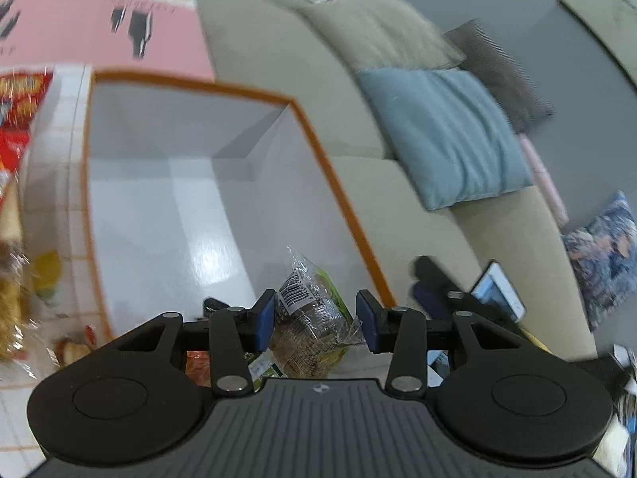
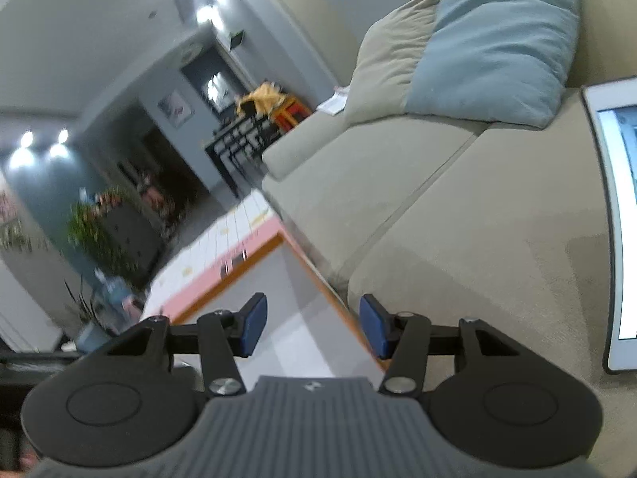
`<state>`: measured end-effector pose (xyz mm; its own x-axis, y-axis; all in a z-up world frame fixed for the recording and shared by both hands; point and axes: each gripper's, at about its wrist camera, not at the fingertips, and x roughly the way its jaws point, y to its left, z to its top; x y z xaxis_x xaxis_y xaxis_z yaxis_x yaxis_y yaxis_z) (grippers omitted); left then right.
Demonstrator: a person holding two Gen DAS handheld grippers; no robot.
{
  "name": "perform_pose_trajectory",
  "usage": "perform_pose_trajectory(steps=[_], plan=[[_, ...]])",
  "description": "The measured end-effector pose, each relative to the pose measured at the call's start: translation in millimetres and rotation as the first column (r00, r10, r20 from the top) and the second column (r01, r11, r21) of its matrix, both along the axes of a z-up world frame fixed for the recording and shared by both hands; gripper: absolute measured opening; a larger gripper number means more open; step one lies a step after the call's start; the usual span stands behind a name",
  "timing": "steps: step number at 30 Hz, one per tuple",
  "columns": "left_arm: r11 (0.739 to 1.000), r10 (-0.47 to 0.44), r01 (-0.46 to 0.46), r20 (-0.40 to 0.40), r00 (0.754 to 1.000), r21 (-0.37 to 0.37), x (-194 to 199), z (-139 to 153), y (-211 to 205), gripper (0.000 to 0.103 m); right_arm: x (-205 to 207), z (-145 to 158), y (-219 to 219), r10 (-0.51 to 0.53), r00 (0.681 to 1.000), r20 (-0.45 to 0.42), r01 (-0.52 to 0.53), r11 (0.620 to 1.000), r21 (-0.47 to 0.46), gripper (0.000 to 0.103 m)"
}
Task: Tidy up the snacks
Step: 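Lower the snack pack into the box with left tool while right tool drops the sausage stick in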
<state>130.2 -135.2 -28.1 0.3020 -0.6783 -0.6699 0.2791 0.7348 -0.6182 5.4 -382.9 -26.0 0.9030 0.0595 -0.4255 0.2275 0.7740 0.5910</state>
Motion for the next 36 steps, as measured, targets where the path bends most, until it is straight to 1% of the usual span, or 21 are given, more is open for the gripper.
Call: perform_pose_trajectory(steps=[3,7,9,11,12,13,14,15,16,17,18,20,24,26,28,30,34,36], plan=[[0.999,0.037,-0.035,-0.081,0.996,0.017,7.3,-16.3,-16.9,0.049,-3.2,0.7,-3.9,-0.015,0.999,0.043,0.014,0.999,0.039,0.052],[0.999,0.042,-0.039,-0.145,0.988,0.022,9.4,-30.7,-34.9,0.049,-4.5,1.4,-4.5,-0.018,0.997,0.071,0.015,0.999,0.043,0.052],[0.999,0.02,-0.017,-0.147,0.989,0.028,7.1,-34.4,-41.9,0.049,-2.2,0.4,-5.2,-0.014,0.996,0.083,0.01,0.999,0.049,0.052],[1.0,0.015,-0.012,-0.138,0.99,0.022,5.5,-35.0,-45.3,0.053,1.1,-0.8,-5.4,-0.005,0.997,0.082,0.001,0.999,0.049,0.052],[0.999,0.028,-0.025,-0.135,0.991,0.019,4.3,-35.0,-44.6,0.06,2.5,-1.1,-5.3,-0.005,0.997,0.077,0.001,0.999,0.046,0.051],[0.998,0.06,-0.057,-0.123,0.991,0.029,3.2,-33.8,-42.9,0.073,2.9,-1.5,-5.3,-0.004,0.997,0.077,0.0,0.999,0.043,0.051],[0.995,0.09,-0.087,-0.101,0.991,0.038,3.9,-31.0,-42.5,0.082,2.9,-1.2,-5.4,-0.002,0.997,0.08,-0.002,0.999,0.043,0.051],[0.993,0.111,-0.108,-0.063,0.992,0.044,1.5,-26.6,-40.6,0.096,2.5,-1.0,-5.3,-0.002,0.997,0.083,-0.002,0.999,0.043,0.051],[0.991,0.125,-0.124,-0.01,0.992,0.046,-0.9,-21.4,-39.2,0.098,2.3,-0.7,-5.8,-0.007,0.996,0.085,0.003,0.999,0.043,0.051],[0.99,0.129,-0.13,0.028,0.991,0.056,-2.9,-17.5,-37.5,0.098,1.4,-0.1,-6.2,-0.017,0.996,0.085,0.013,0.999,0.042,0.051],[0.989,0.125,-0.129,0.049,0.991,0.077,-3.6,-14.2,-36.4,0.098,0.8,-0.3,-7.9,-0.023,0.996,0.087,0.019,0.999,0.044,0.051],[0.987,0.115,-0.121,0.055,0.992,0.106,-3.0,-9.1,-33.7,0.098,-1.5,-0.6,-9.7,-0.029,0.995,0.091,0.025,0.998,0.055,0.051],[0.986,0.129,-0.135,0.066,0.989,0.098,-5.0,0.3,-20.7,0.098,-3.0,-0.5,-9.8,-0.031,0.995,0.092,0.025,0.998,0.06,0.051],[0.984,0.143,-0.151,0.087,0.986,0.099,-8.2,6.2,-12.8,0.098,-3.5,1.2,-6.2,-0.028,0.996,0.087,0.025,0.999,0.036,0.051],[0.983,0.151,-0.16,0.103,0.983,0.087,-11.3,13.3,-7.7,0.098,-3.6,4.6,0.9,-0.025,0.997,0.079,0.026,0.999,-0.018,0.051],[0.984,0.148,-0.16,0.132,0.98,0.082,-14.8,21.3,-4.6,0.098,-2.5,6.9,6.8,-0.015,0.997,0.075,0.019,0.998,-0.052,0.051],[0.982,0.142,-0.164,0.197,0.97,0.098,-18.4,38.9,-4.6,0.098,0.2,8.1,17.0,0.022,0.997,0.071,-0.016,0.997,-0.078,0.052],[0.981,0.115,-0.146,0.222,0.968,0.127,-20.3,45.7,-5.5,0.098,0.8,9.7,22.7,0.041,0.997,0.071,-0.033,0.994,-0.105,0.052]])
